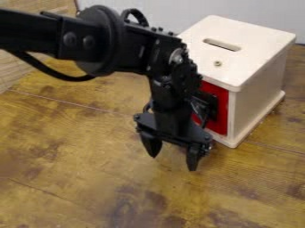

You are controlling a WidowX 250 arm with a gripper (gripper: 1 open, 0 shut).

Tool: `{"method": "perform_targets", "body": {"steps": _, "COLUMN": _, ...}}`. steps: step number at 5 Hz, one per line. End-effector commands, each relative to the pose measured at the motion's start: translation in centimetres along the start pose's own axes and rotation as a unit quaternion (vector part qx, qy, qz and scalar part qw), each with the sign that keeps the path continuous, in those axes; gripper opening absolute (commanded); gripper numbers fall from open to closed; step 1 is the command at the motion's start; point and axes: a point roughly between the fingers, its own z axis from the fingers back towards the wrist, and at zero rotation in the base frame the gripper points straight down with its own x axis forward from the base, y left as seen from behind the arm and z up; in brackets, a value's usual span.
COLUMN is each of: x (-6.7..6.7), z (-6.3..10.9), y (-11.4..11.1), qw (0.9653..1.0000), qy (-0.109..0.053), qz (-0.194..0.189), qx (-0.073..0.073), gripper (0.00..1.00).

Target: Close the drawer

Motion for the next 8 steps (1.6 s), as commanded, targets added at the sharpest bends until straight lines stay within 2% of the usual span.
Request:
{"method": "perform_targets", "body": {"steps": 1, "x": 1.20, "z": 3.21, "y": 0.08, "qw": 0.9988, "qy": -0.048, "qz": 0.002, "qx": -0.008, "gripper": 1.00}}
{"method": "perform_targets", "body": {"steps": 7, "x": 1.31, "z": 3.77, "y": -0.13, "qw": 0.9980, "qy": -0.062, "qz": 0.011, "qx": -0.009, "gripper": 1.00}}
{"method": "perform_targets", "body": {"steps": 8, "x": 1.06, "z": 3.45, "y": -0.09, "qw": 0.9978, "qy": -0.065, "qz": 0.013, "qx": -0.009, "gripper": 1.00}}
